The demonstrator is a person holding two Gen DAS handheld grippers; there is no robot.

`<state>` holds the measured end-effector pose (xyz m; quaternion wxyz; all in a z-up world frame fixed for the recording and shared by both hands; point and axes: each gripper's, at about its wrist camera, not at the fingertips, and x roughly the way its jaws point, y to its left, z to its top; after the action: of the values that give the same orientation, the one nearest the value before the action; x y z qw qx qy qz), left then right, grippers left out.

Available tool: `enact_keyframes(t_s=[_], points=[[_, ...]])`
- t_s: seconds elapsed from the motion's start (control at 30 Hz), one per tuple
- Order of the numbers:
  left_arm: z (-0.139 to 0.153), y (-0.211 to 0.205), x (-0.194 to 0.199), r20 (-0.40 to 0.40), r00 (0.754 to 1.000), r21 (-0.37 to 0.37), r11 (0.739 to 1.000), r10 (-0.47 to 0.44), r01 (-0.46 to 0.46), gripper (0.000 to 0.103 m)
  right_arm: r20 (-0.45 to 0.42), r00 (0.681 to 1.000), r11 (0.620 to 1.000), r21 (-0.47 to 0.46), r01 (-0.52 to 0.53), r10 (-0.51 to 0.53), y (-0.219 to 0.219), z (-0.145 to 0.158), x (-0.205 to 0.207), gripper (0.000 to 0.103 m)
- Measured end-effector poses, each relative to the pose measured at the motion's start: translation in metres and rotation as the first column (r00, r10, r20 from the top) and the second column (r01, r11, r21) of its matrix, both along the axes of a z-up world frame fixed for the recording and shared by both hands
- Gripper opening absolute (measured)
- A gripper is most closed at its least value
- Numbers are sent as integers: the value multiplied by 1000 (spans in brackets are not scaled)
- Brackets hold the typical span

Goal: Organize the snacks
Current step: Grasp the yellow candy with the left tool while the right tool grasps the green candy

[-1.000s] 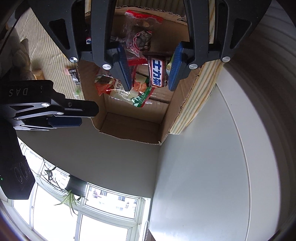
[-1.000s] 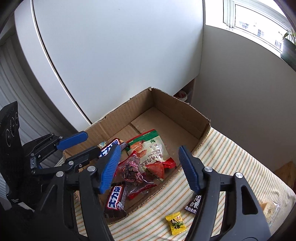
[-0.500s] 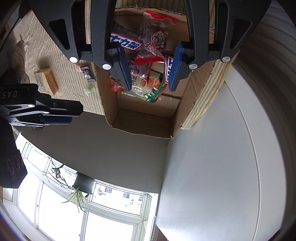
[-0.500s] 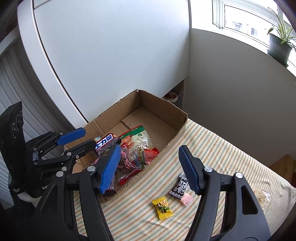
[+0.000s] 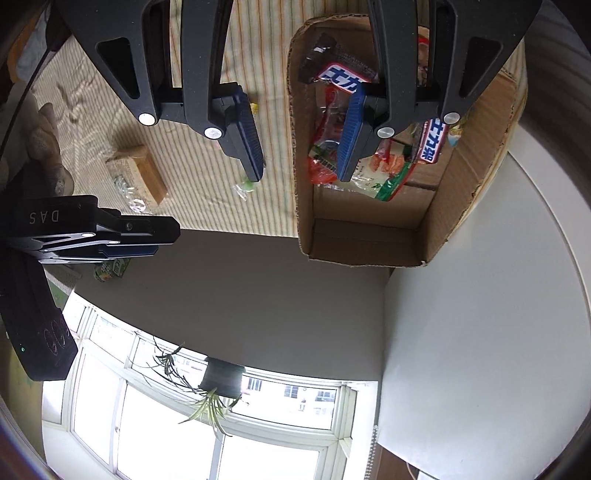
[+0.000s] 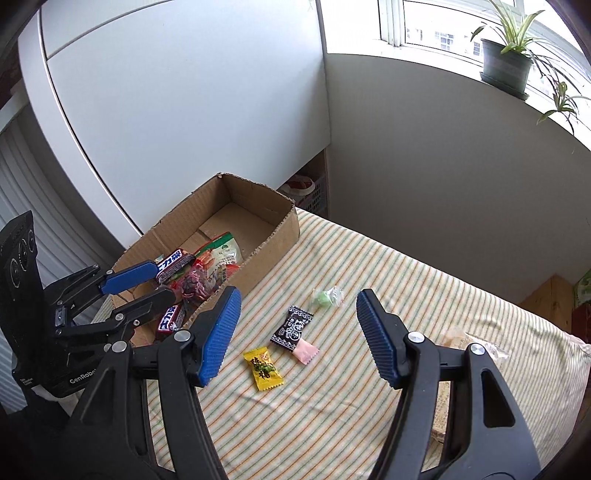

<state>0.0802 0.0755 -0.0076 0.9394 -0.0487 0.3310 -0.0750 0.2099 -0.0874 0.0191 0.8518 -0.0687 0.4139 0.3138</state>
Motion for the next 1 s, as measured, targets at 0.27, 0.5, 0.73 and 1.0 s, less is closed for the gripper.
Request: enact_keyframes(t_s=[0.27, 0.5, 0.73, 1.0], points=[[-5, -44, -4, -23, 995, 15, 995, -96, 97, 40, -33, 999, 1000, 8, 1, -1, -28, -6, 10, 68], [-27, -84, -16, -82, 982, 33, 984, -170, 173, 40, -101, 994, 999, 42, -29, 33, -43, -18, 19, 68], [-57, -88, -20, -178, 974, 1, 990, -137, 139, 40, -160, 984, 996, 33, -78, 83, -43, -36, 32, 68], [-71, -90, -6, -224, 971, 18, 996, -86, 92, 40, -314, 940, 990, 88, -108, 130, -32, -64, 58, 67]])
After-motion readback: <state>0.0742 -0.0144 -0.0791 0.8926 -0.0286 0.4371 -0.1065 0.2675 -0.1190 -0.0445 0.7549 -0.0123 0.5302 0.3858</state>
